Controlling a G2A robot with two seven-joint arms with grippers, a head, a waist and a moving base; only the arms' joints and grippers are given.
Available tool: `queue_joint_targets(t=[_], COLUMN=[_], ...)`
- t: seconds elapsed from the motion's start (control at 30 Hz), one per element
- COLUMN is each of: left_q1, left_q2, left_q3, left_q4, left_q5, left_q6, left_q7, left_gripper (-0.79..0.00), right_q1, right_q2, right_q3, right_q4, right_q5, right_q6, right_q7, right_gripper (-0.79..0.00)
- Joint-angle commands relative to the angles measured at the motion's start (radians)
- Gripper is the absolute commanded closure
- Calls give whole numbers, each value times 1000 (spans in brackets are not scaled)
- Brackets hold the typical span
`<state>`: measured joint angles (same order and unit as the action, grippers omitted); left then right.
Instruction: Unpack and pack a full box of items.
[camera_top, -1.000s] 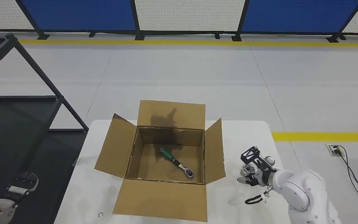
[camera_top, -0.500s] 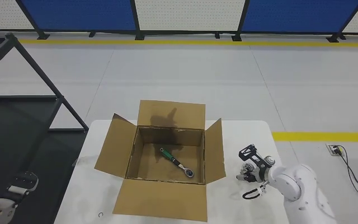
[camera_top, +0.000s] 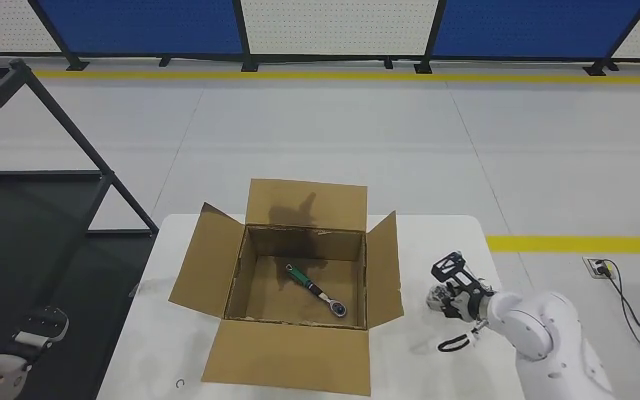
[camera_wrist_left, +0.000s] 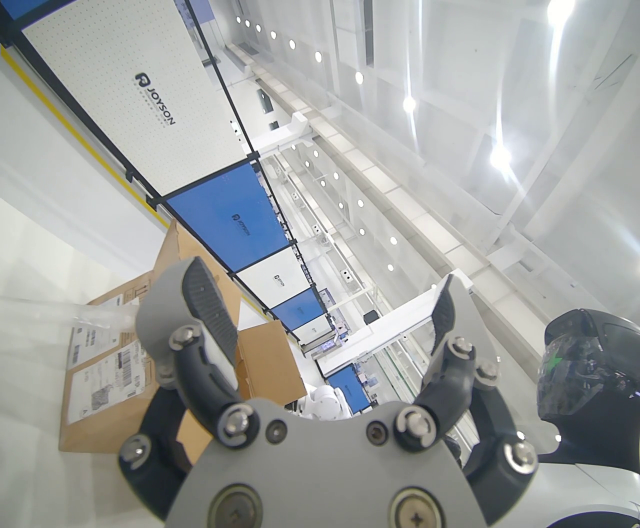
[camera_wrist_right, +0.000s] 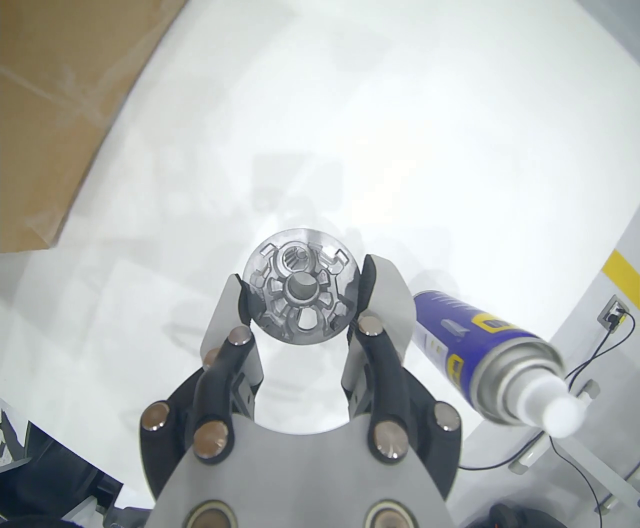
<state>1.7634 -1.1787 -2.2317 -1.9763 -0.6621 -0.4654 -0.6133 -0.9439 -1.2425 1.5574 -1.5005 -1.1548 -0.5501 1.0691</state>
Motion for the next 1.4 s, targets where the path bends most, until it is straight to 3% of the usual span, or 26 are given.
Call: queue_joint_targets(t=[0.0, 0.23, 0.57, 0.83, 1.1, 1.37], left_q1=[0, 0, 0, 0, 0, 0], left_q2=[0, 0, 0, 0, 0, 0], left_q3=[0, 0, 0, 0, 0, 0], left_q4=[0, 0, 0, 0, 0, 0], left_q5=[0, 0, 0, 0, 0, 0], left_q6=[0, 0, 0, 0, 0, 0], left_q7=[0, 0, 0, 0, 0, 0], left_gripper=[-785, -785, -785, -785, -785, -785], right_q1=[-18, -86, 20, 147, 288, 398], right_q2=[5, 21, 30, 18, -16, -58], right_q3=[21, 77, -26, -270, -517, -674], right_q4=[-73, -402, -591, -523, -320, -106], right_q5=[18, 59, 126, 179, 145, 107], right_q6=[3, 56, 92, 103, 164, 245], right_q7=[-3, 16, 63, 62, 34, -21], right_gripper=[0, 0, 0, 0, 0, 0])
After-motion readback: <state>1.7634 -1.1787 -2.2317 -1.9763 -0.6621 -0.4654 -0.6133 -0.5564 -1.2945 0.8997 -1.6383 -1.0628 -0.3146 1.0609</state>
